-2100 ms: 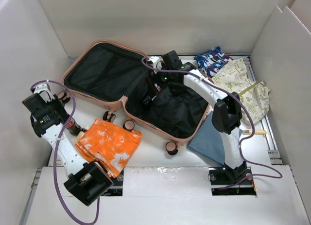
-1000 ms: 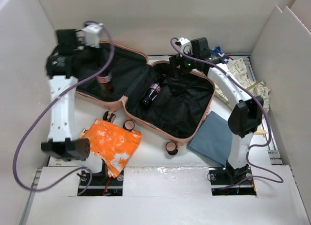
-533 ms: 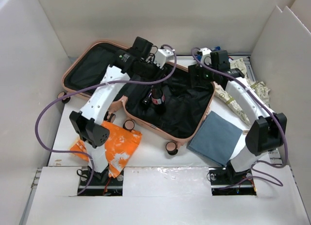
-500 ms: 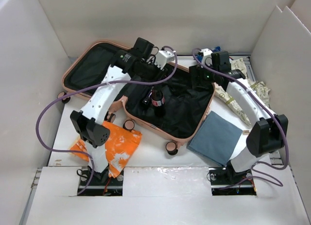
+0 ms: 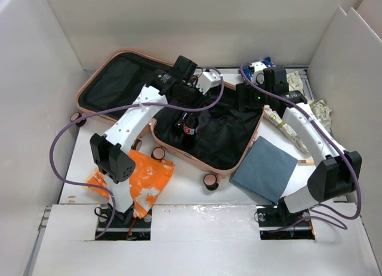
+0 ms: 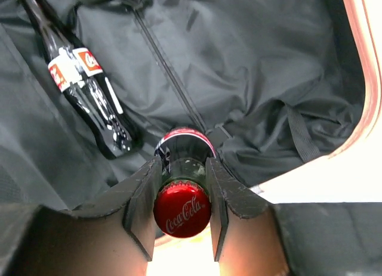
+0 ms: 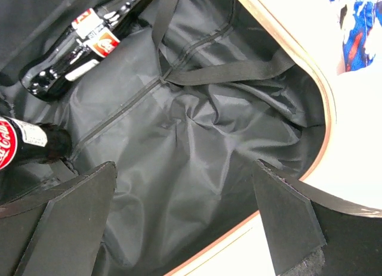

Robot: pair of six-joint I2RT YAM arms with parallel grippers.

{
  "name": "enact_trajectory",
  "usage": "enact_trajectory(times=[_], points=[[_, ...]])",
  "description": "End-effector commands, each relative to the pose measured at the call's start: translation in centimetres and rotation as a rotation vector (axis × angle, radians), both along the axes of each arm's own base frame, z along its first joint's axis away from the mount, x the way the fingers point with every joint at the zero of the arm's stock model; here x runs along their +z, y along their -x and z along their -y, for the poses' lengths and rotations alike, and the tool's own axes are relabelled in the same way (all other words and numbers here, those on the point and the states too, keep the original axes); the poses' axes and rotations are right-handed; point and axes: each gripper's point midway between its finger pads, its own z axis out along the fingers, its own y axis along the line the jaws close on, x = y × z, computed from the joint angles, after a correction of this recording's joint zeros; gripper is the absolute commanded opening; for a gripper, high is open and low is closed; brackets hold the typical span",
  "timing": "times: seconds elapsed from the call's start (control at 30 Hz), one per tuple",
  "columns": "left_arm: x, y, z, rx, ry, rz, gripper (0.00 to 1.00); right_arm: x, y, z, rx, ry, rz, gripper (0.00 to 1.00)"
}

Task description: Pack the luggage

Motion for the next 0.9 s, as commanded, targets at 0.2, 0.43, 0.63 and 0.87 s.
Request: enact_trajectory(times=[0.2, 0.43, 0.63, 0.87], points=[[-3.6, -8.0, 3.1, 0.095, -0.045, 0.084, 0.0, 0.3, 0.0, 1.5, -0.044, 0.013, 0.025, 0.99], [-8.1, -13.8, 5.9, 0.121, -0.1, 0.243, 0.0, 0.2, 0.0, 3.9, -0.114, -0.024, 0.021, 0.99], [-11.2, -16.0, 6.9, 0.135, -0.112, 0.276, 0.0, 0.7, -0.2, 4.4, -0.131, -0.023, 0.04, 0.99], [-11.8, -17.5, 7.0, 0.202, -0.11, 0.307, 0.52, 0.1, -0.3, 5.2, -0.139, -0.013, 0.011, 0.99]])
